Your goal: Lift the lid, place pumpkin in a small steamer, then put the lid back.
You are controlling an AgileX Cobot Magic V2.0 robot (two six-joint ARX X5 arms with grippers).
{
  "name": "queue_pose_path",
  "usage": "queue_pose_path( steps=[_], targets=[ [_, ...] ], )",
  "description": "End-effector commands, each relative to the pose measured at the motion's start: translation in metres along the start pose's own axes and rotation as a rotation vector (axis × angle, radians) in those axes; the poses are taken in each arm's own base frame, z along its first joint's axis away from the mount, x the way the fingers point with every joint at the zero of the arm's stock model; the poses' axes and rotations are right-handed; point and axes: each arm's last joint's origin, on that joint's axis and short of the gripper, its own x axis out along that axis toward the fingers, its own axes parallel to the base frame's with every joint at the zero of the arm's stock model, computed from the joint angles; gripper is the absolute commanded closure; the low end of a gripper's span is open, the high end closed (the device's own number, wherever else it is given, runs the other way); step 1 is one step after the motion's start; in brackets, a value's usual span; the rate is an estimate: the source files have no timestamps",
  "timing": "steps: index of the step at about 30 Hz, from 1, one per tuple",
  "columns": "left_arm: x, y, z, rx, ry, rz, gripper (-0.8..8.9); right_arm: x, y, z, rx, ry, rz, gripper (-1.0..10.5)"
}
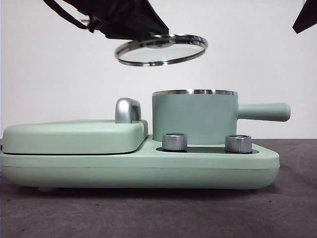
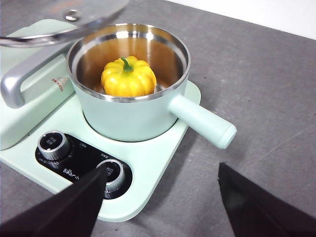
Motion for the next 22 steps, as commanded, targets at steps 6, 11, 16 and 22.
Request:
queue_pose_path(
  steps=[6,11,16,22],
  targets=[
    [0.027,0.001,0.002,0.026,-0.066,-0.015,8.04,-0.001,0.001,0.003,0.01,-0.013,0.006,6.0],
    [0.044,0.005,-0.001,0.037,-0.05,-0.017,8.03,-0.001,0.001,0.003,0.01,-0.013,0.006,6.0],
    [0.059,0.006,-0.001,0.054,-0.044,-0.026,8.04,-0.001,0.001,0.003,0.01,-0.012,0.006,6.0],
    [0.075,0.004,-0.005,0.06,-0.03,-0.042,8.04,-0.001,0.001,0.003,0.01,-0.012,0.006,6.0]
  ],
)
